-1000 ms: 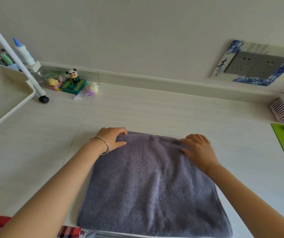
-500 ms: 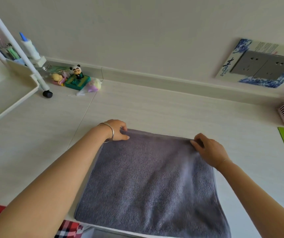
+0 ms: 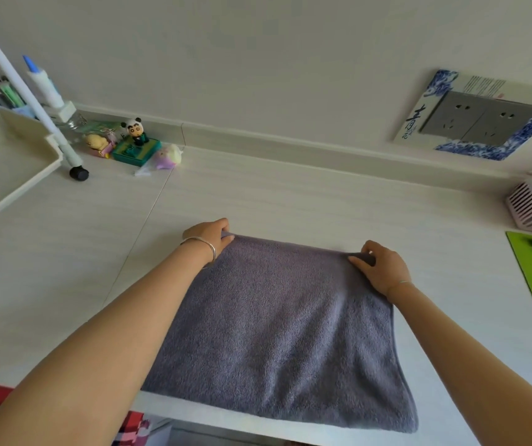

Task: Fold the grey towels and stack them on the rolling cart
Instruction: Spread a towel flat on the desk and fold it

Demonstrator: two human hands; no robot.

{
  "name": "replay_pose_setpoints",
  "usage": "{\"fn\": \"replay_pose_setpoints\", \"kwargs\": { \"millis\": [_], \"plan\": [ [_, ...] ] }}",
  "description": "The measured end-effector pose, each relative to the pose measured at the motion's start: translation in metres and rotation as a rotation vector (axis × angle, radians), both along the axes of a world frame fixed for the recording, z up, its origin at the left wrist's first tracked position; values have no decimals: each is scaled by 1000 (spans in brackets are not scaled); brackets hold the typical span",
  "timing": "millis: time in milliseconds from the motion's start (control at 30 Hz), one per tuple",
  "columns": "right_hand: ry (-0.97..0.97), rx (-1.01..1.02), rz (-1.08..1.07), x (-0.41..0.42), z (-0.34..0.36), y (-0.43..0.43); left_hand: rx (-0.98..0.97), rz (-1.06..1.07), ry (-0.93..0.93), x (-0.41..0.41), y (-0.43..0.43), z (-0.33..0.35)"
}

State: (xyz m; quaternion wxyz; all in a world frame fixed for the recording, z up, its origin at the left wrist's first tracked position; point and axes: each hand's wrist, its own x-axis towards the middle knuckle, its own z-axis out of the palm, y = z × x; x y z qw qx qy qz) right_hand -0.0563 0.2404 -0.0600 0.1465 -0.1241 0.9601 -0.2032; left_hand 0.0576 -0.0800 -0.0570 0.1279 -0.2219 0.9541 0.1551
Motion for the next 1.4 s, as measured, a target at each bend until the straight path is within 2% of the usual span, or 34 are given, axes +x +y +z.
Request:
{"fn": "replay_pose_setpoints", "kwargs": {
  "millis": [67,100,167,200,233,267,333,367,467,567,667,767,833,933,1000,1067,1167,1300,1400],
  "plan": [
    [-23,-3,-52,6,0,2,-127,24,130,8,9,-5],
    [-23,-16,-76,10,-1,4,-208,13,275,14,17,-8],
    [-15,-123,-159,20,-1,9,-299,-126,568,23,39,-13],
    [-25,-204,-229,24,0,11,-290,-235,620,27,52,-15],
    [-44,-283,-308,27,2,13,-248,-324,567,32,64,-17],
    [-73,-347,-389,29,3,16,-176,-367,435,35,75,-19],
    [-136,-402,-482,34,3,21,-81,-319,178,43,86,-28],
    [-157,-385,-472,37,2,22,-84,-280,127,44,86,-35],
    [-139,-303,-382,41,1,25,-117,-254,104,38,87,-41],
    [-78,-264,-452,38,3,26,-132,-224,103,34,88,-41],
    [-131,-263,-518,56,-2,29,-139,-216,115,36,89,-40],
    [-149,-238,-437,85,-9,39,-160,-209,120,35,90,-40],
    [-103,-229,-462,97,-13,53,-166,-205,114,33,90,-40],
    [56,-219,-614,107,-6,63,-164,-244,90,30,88,-37],
    [211,-206,-545,119,1,55,-164,-267,117,36,91,-30],
    [322,-219,-363,140,4,33,-140,-264,175,56,103,-22],
    [473,-118,-65,171,-4,-15,-94,-299,202,104,124,-22],
    [279,-82,108,199,-20,-72,-134,-265,135,131,131,-46],
    [258,41,129,205,-38,-72,-128,-235,189,131,128,-49]
  ]
}}
